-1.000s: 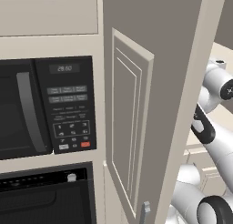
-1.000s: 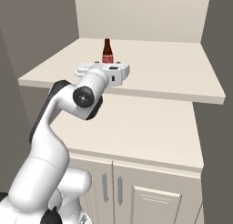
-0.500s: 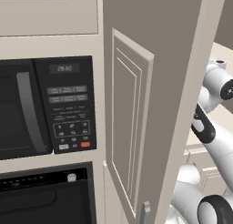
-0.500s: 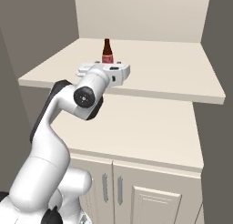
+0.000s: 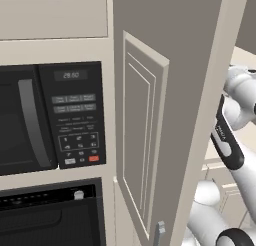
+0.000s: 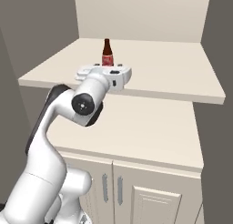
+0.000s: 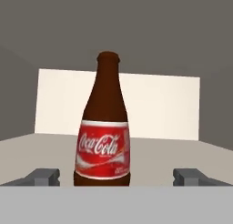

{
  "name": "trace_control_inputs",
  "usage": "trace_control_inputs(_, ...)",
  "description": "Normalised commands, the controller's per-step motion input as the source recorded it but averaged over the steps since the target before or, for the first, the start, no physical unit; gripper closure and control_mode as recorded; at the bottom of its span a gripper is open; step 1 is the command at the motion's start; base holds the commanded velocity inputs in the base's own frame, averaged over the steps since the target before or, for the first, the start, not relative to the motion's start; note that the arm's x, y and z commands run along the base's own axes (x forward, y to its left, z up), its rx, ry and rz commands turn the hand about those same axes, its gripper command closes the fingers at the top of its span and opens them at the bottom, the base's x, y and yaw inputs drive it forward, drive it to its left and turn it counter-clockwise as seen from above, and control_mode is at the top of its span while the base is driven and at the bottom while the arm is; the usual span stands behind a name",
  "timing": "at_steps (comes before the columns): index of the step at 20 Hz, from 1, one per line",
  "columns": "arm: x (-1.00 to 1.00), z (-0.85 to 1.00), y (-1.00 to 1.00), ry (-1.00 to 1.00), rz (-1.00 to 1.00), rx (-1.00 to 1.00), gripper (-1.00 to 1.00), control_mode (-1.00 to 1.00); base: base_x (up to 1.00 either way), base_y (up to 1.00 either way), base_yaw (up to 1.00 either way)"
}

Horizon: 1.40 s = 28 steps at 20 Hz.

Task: Pick the bottled drink from the counter and place it in the open cabinet.

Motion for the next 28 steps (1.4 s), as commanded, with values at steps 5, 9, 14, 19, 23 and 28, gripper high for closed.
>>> trace_control_inputs(5,-0.71,0.09,0.00,0.00,0.00,0.00,-1.00,-1.00,0.00,0.00,0.00)
trace_control_inputs(9,-0.84,0.05,0.00,0.00,0.00,-0.01,-1.00,-1.00,0.00,0.00,0.00)
trace_control_inputs(14,-0.81,0.06,0.00,0.00,0.00,-0.01,-1.00,-1.00,0.00,0.00,0.00)
trace_control_inputs(19,-0.78,0.06,0.00,0.00,0.00,-0.01,-1.00,-1.00,0.00,0.00,0.00)
trace_control_inputs(23,-0.82,0.00,-0.04,0.00,0.02,-0.01,-1.00,-1.00,0.00,0.00,0.00)
trace_control_inputs(28,-0.77,0.00,-0.01,0.02,0.04,-0.05,-1.00,-1.00,0.00,0.00,0.00)
